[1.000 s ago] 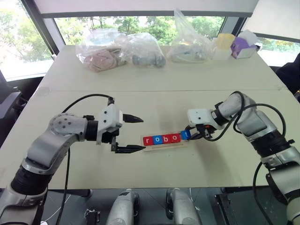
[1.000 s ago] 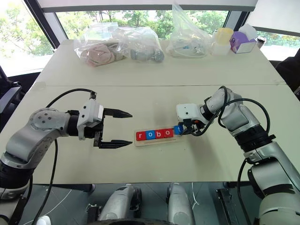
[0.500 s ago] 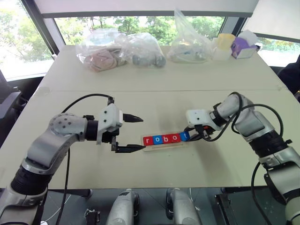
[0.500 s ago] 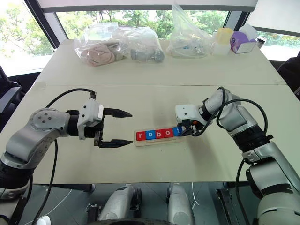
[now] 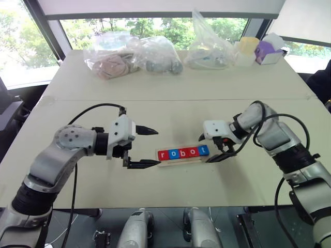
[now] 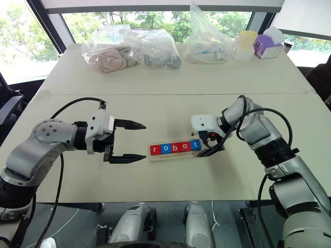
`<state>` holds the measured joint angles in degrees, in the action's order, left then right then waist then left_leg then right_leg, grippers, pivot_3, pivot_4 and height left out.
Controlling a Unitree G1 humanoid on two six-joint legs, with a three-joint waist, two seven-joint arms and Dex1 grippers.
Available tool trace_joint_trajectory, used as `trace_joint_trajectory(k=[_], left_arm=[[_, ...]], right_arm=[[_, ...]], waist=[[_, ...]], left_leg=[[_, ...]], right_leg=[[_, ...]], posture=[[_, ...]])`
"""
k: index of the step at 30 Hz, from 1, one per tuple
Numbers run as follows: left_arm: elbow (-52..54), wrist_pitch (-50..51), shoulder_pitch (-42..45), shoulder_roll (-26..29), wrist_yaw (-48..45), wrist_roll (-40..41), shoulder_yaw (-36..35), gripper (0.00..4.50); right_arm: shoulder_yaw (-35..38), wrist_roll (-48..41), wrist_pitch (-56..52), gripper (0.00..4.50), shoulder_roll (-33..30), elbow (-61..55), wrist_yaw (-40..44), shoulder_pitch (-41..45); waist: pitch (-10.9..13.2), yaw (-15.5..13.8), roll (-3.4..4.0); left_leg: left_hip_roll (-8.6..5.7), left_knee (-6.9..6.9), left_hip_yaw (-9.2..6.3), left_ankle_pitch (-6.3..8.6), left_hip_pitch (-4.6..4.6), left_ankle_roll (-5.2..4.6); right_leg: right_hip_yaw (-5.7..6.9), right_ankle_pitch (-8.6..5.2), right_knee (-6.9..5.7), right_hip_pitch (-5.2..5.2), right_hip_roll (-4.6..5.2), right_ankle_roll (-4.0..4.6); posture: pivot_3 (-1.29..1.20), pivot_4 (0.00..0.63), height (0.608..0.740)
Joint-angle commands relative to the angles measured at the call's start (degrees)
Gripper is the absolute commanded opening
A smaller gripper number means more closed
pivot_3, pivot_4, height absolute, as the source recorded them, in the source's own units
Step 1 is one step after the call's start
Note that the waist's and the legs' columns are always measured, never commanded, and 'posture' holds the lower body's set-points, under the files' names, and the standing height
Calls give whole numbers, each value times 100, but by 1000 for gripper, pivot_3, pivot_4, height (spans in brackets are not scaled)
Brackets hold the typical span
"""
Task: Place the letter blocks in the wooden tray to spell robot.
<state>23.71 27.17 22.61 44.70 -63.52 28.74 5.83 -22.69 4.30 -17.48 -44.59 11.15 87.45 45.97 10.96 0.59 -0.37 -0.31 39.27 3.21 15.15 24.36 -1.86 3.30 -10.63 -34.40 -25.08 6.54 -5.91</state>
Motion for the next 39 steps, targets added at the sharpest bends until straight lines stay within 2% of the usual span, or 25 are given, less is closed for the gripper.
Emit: trace_joint_trajectory(k=[1, 8, 11, 16, 39], left_arm=[[177, -30, -2, 27, 4, 69, -136, 4500], [123, -47, 54, -10, -22, 65, -95, 4500], [75, -70, 104, -33, -55, 49, -56, 4500], [33, -91, 134, -29, -112, 5, -38, 4500], [48, -67, 123, -46, -90, -15, -67, 4500]], right_arm=[[458, -101, -153, 4473, -194, -189, -246, 223], [721, 3, 24, 4473, -533, -156, -774, -211], [734, 120, 4, 4473, -357, 14, -1283, -287], [655, 221, 104, 4473, -266, 127, -1575, -383], [575, 53, -320, 4473, -169, -598, -1235, -594]], waist=[[0, -11, 0], [0, -18, 0], [0, 8, 0], [0, 8, 0], [0, 1, 0]], left_leg=[[0, 0, 0, 0, 0, 0], [0, 0, 0, 0, 0, 0], [0, 0, 1, 0, 0, 0], [1, 0, 2, -2, -5, 3], [1, 0, -1, -2, -5, 2]], right_leg=[[0, 0, 0, 0, 0, 0], [0, 0, 1, 1, 0, 0], [0, 0, 2, 2, 0, 1], [-1, 2, -5, 0, -2, 3], [-1, 2, -3, 3, -2, 3]], posture=[[0, 150, 740], [0, 150, 740], [0, 150, 740], [0, 150, 740], [0, 150, 740]])
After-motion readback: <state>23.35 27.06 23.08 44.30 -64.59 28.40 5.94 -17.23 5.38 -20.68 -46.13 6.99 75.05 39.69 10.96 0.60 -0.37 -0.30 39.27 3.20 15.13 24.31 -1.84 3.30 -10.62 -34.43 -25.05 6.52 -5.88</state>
